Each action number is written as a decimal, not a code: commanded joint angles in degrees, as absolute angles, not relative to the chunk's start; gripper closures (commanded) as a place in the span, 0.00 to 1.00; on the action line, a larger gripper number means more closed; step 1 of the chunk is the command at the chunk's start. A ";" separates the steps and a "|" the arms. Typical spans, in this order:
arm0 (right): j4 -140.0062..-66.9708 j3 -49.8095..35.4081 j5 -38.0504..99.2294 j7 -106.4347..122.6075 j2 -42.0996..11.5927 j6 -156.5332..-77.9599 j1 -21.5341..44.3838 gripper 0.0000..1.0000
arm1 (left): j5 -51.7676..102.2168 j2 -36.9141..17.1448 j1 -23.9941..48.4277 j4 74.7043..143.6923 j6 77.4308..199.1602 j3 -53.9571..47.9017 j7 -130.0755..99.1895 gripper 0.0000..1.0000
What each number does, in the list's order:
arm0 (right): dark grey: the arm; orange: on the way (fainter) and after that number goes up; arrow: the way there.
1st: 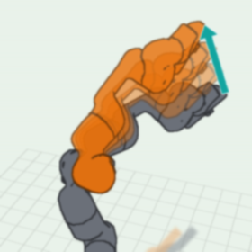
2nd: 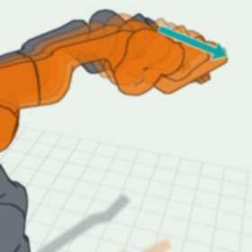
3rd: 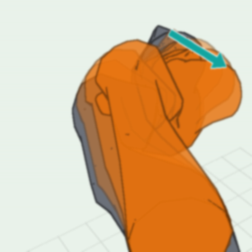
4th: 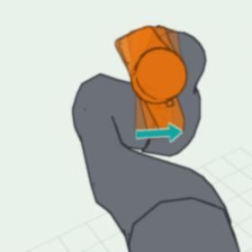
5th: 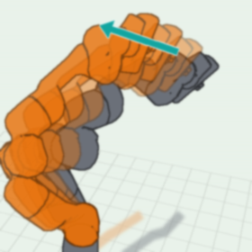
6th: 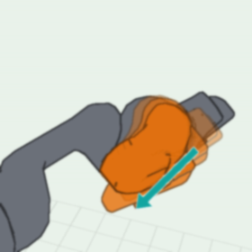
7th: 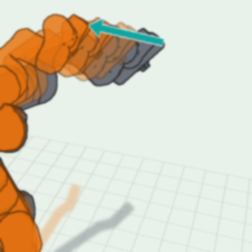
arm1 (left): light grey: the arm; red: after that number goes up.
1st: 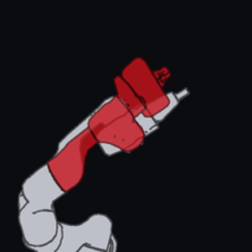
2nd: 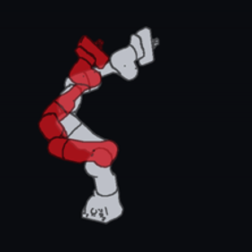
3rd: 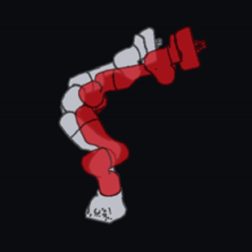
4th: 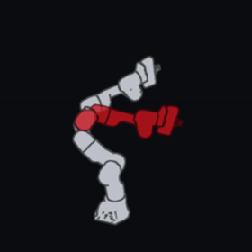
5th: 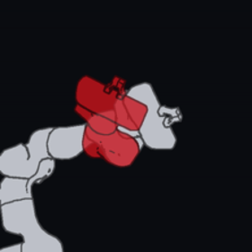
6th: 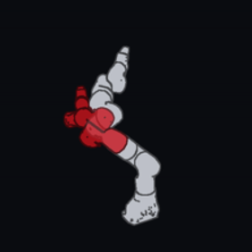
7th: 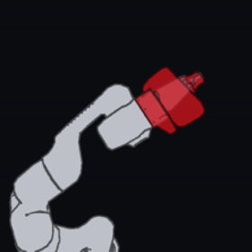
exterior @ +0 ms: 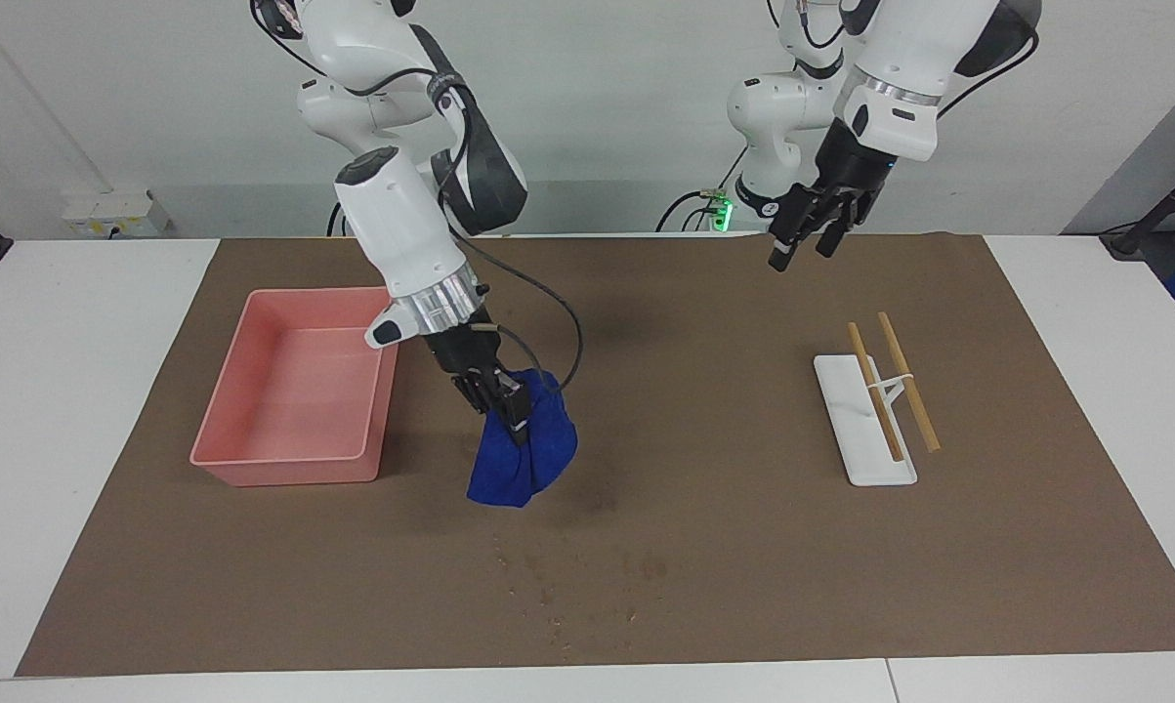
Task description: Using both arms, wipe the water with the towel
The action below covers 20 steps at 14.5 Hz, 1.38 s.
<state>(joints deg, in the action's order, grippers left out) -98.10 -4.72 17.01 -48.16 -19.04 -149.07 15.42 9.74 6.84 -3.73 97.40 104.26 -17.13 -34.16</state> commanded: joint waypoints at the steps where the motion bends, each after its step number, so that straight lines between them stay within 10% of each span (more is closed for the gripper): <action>1: -97.21 -5.27 15.91 -41.33 -21.61 -151.43 12.75 1.00 | 6.68 5.19 3.31 94.22 100.12 -6.47 -22.01 0.00; 12: -110.02 -5.01 14.94 -34.46 -22.77 -155.13 10.72 1.00 | 0.00 -5.17 5.63 80.78 84.37 -1.49 -0.44 0.00; 20: -116.45 -5.01 14.94 -34.54 -18.55 -145.21 10.81 1.00 | 0.70 2.02 2.39 90.09 85.17 -3.24 0.09 0.00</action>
